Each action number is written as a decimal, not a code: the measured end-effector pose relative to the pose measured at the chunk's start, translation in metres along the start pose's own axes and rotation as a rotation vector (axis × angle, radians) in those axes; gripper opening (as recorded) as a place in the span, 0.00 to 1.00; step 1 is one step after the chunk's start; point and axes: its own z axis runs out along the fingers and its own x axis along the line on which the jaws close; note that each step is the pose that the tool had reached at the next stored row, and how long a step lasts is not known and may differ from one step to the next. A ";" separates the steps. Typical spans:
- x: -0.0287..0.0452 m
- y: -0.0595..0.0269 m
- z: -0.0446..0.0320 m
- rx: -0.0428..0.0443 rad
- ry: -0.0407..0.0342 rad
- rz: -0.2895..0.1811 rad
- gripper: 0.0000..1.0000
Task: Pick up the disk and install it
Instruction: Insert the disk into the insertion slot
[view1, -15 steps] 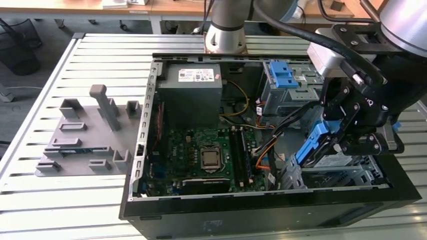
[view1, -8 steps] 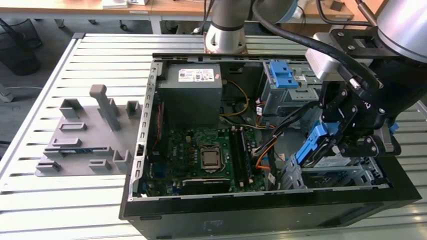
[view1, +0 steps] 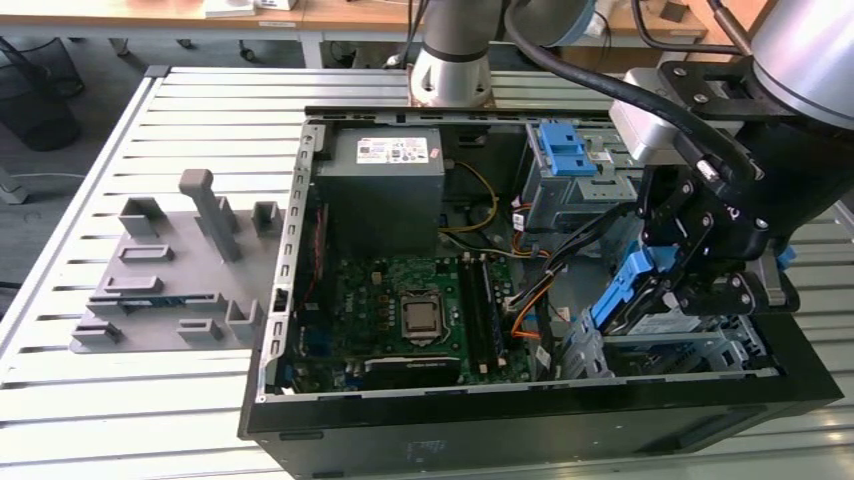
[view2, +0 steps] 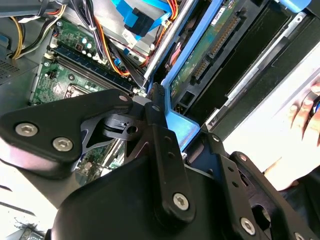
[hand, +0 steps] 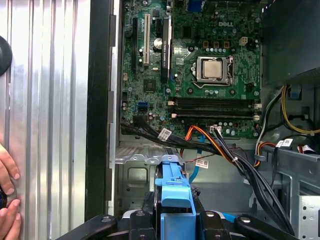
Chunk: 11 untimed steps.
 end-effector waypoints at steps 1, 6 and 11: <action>0.0000 0.0000 0.0003 0.0000 0.0001 0.000 0.36; 0.0000 0.0000 0.0017 0.0000 0.0000 0.000 0.36; 0.0001 -0.0001 0.0039 0.0000 -0.0001 0.000 0.36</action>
